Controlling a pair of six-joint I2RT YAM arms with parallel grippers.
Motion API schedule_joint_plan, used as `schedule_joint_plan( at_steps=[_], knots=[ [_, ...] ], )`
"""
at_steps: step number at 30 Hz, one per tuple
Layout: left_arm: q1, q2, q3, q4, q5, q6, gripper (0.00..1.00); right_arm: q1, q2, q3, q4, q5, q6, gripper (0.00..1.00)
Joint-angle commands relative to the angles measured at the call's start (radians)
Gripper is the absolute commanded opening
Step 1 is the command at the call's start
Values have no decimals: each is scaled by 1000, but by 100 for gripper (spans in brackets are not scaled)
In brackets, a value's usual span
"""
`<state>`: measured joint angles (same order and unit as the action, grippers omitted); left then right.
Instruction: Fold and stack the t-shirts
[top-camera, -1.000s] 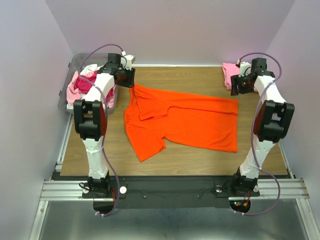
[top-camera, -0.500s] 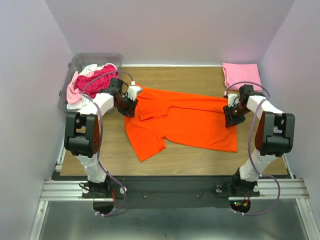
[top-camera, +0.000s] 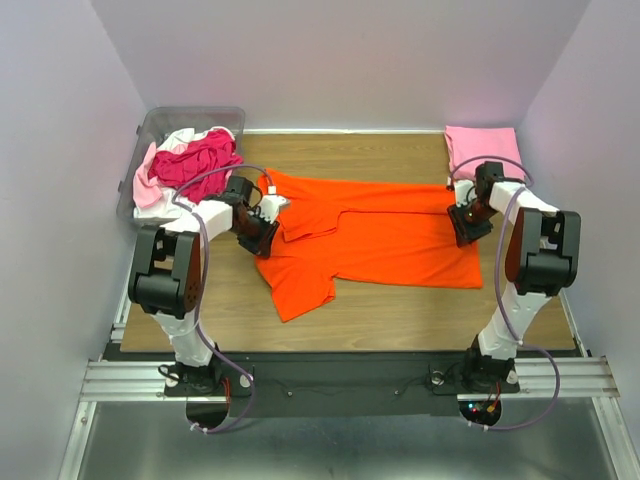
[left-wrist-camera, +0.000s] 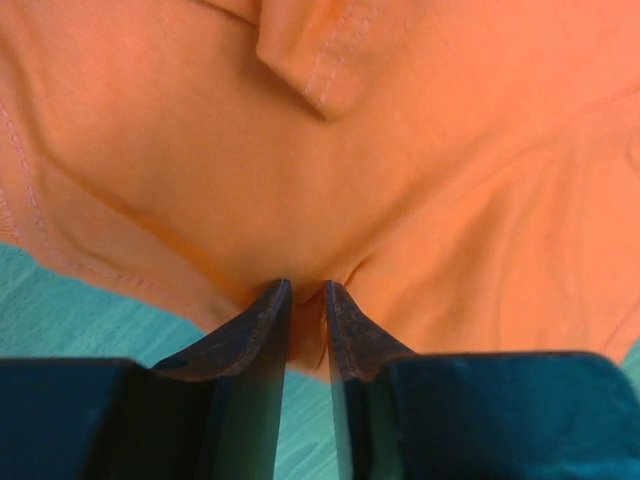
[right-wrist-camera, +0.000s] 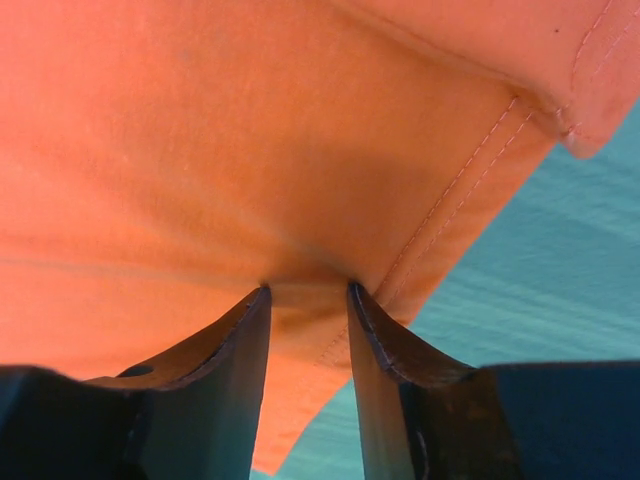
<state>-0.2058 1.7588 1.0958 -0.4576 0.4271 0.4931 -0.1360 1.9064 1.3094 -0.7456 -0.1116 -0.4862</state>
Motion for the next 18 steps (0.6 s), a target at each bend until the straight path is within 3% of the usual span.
schedule_joint_plan(
  at_steps=[1, 7, 11, 18],
  knots=[
    [-6, -119, 1, -59, 81, 50, 38, -5, -64, -22, 39, 18, -104, 46],
    [-7, -232, 12, -179, 111, 217, 50, -5, -328, -125, -93, -75, -250, 56],
    [-7, -246, 6, -233, 114, 278, 51, -5, -434, -203, -190, -97, -345, 54],
    [-29, -272, -14, -247, 117, 323, 52, -4, -547, -410, -155, -48, -483, 50]
  ],
)
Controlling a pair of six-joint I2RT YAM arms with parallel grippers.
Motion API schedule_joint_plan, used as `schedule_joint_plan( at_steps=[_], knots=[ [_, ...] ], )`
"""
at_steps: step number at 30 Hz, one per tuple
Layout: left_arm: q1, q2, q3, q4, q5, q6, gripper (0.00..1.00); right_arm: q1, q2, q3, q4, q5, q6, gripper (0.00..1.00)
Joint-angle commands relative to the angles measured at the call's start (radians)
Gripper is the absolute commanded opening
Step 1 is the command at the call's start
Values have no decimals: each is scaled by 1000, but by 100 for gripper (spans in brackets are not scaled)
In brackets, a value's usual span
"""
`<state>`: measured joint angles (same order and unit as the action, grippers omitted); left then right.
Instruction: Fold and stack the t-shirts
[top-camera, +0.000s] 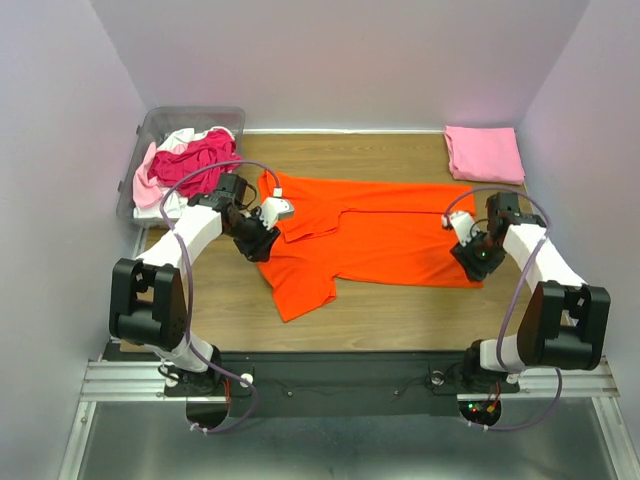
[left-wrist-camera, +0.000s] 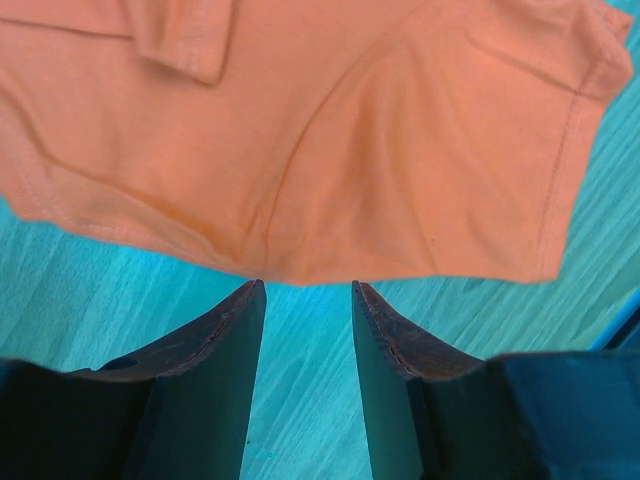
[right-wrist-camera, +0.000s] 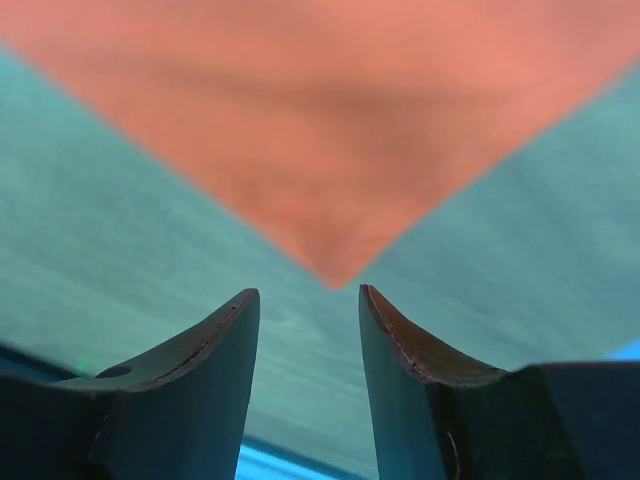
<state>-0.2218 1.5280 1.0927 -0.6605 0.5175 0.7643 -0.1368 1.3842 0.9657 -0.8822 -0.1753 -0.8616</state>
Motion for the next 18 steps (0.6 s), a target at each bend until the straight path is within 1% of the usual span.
schedule_joint_plan(
  at_steps=[1, 4, 7, 18],
  knots=[
    [-20, -43, -13, -44, 27, 52, 52, -3, -30, -87, -6, 22, -117, 50],
    [-27, -48, -25, -37, 24, 41, 52, -3, -42, -140, 57, 34, -145, 50],
    [-39, -51, -42, -34, 9, 38, 52, -3, -21, -154, 109, 49, -143, 50],
    [-57, -45, -54, -24, 3, 58, 52, -3, 21, -174, 164, 66, -189, 50]
  ],
)
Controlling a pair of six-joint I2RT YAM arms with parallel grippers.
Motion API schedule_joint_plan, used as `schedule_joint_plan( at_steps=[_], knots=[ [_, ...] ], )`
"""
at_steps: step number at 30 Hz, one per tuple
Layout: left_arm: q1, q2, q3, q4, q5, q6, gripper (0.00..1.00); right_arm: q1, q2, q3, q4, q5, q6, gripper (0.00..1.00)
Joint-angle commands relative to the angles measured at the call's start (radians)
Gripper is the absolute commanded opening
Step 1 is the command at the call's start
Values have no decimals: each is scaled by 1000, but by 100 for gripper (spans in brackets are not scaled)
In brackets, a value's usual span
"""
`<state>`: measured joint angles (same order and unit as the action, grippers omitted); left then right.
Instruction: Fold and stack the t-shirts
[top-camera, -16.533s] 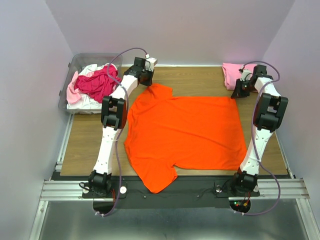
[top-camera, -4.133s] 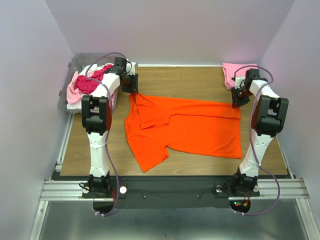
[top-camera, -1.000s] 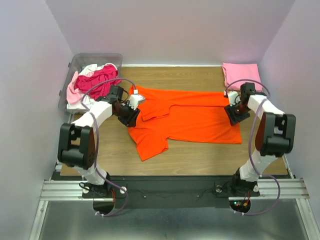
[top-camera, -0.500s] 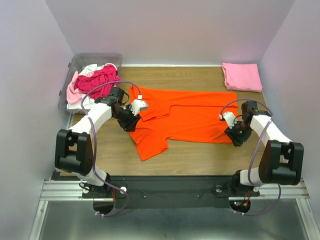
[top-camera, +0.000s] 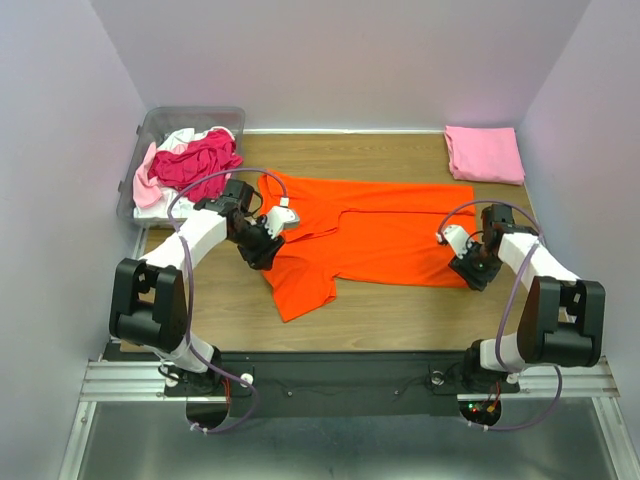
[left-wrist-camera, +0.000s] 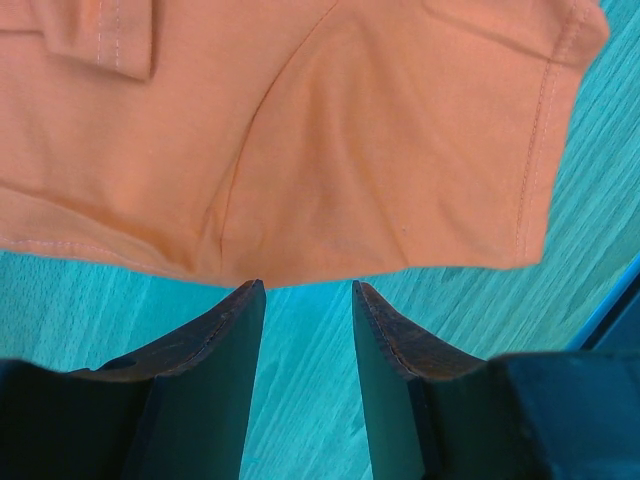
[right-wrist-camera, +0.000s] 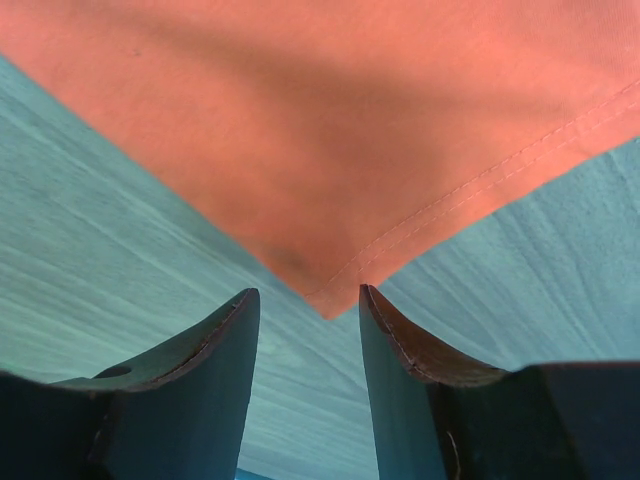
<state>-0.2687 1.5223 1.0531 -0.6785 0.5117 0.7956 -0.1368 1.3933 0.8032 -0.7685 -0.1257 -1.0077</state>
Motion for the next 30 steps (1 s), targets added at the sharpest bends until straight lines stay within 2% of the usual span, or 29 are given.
schedule_joint_plan(
  at_steps=[1, 4, 7, 13, 14, 15, 25, 30],
  knots=[
    [-21, -39, -16, -6, 8, 33, 52, -4, 18, -18, 57, 18, -48, 50],
    [-47, -62, -36, -4, -2, 53, 52, -3, 39, -58, 86, 35, -57, 50],
    [-98, -97, -79, 22, -44, 80, 53, -3, 52, -70, 103, 46, -58, 45],
    [-144, -122, -151, 88, -116, 79, 54, -3, 53, -71, 104, 58, -55, 12],
    [-145, -119, -156, 99, -122, 74, 54, -3, 55, -70, 104, 60, -55, 3],
    [-147, -113, -154, 117, -133, 62, 54, -3, 52, -68, 104, 61, -51, 1],
    [-167, -25, -185, 189, -160, 68, 52, -3, 62, -30, 98, 57, -29, 1],
    [-168, 16, -225, 206, -167, 85, 40, -3, 52, -19, 87, 61, -29, 1]
  ],
)
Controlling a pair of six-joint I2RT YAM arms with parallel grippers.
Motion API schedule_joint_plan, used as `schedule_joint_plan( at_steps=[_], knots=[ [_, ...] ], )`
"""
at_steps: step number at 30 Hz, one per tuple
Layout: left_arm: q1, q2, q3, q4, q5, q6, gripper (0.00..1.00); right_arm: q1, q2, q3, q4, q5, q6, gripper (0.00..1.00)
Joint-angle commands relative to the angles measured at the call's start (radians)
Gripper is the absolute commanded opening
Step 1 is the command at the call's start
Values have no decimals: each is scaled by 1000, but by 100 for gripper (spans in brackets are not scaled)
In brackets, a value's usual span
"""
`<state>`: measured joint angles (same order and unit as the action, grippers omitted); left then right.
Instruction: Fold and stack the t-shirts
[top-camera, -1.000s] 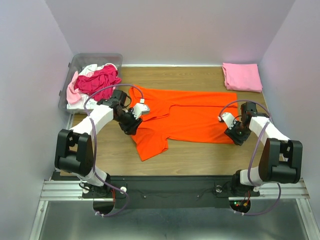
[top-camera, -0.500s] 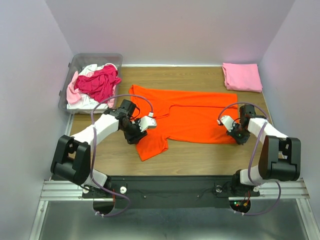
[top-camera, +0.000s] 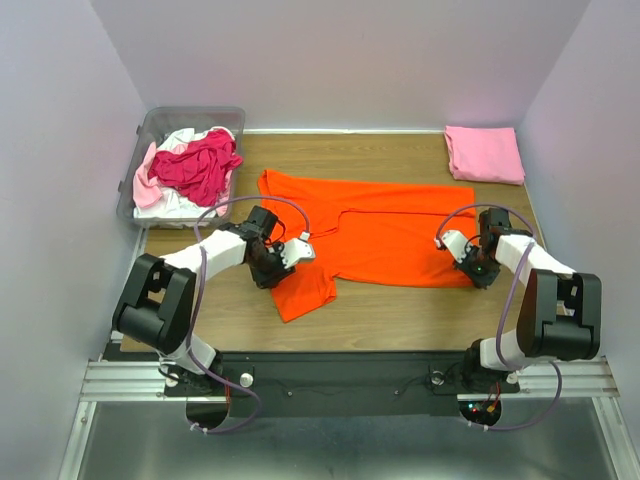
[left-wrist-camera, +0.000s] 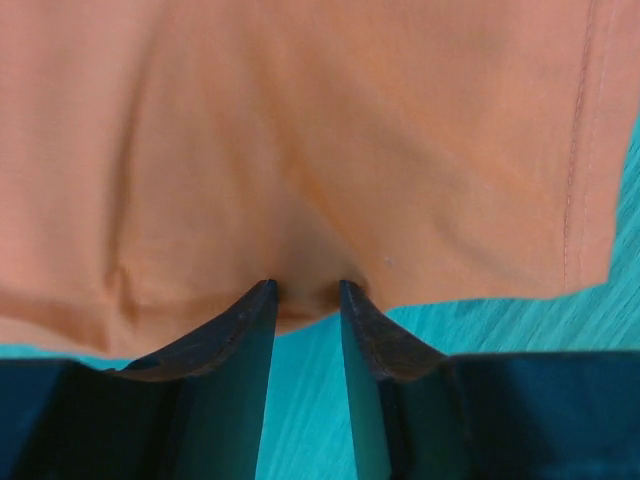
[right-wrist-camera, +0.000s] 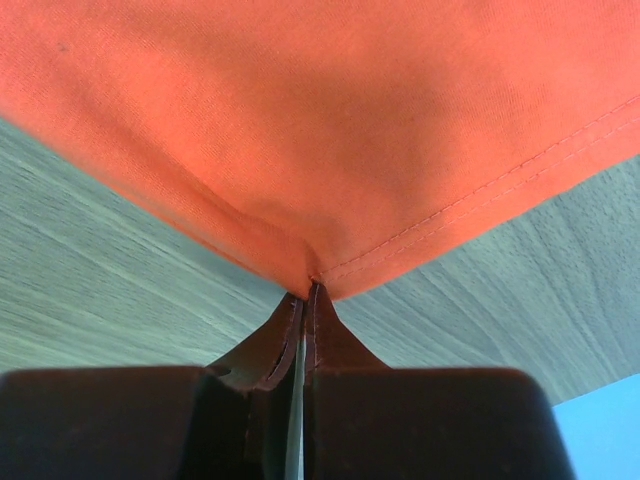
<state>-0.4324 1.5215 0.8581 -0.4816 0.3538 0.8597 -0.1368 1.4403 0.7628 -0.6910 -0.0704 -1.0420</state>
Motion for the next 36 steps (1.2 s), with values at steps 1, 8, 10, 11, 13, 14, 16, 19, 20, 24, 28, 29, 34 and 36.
schedule_joint_plan(
  at_steps=[1, 8, 10, 11, 13, 14, 16, 19, 20, 24, 28, 29, 34, 36],
  knots=[
    [-5, 20, -34, 9, -12, 22, 36, -4, 3, 21, 8, 7, 4, 1],
    [-3, -55, 7, -104, 22, 24, 0, -4, -64, 32, -38, 17, -6, 1],
    [-3, -104, 21, -159, 54, 24, 0, -4, -102, 36, -67, 15, -13, 1],
    [-2, -121, 25, -172, 57, 24, 0, -9, -112, 44, -76, 14, -21, 1],
    [3, -159, 32, -193, 68, 19, 0, -18, -121, 58, -100, 14, -24, 1],
    [9, -168, 35, -212, 71, 16, 0, -24, -121, 67, -111, 12, -26, 1],
    [17, -194, 42, -230, 83, 16, 0, -49, -115, 101, -142, 1, -30, 1],
    [35, -222, 47, -262, 100, 19, 0, -63, -119, 125, -171, -8, -46, 1],
    [40, -227, 51, -270, 106, 24, 0, -67, -124, 130, -179, -11, -47, 1],
    [69, -228, 99, -313, 142, 30, 0, -83, -129, 164, -217, -22, -62, 1],
    [113, -187, 191, -341, 171, 22, 0, -116, -97, 220, -229, -38, -76, 1],
    [119, -178, 212, -344, 172, 19, 0, -122, -60, 252, -231, -43, -70, 1],
    [144, -67, 372, -357, 195, 9, 0, -124, 46, 371, -240, -78, -62, 1],
    [161, -35, 418, -358, 203, -5, 0, -124, 98, 429, -242, -86, -66, 1]
  ],
)
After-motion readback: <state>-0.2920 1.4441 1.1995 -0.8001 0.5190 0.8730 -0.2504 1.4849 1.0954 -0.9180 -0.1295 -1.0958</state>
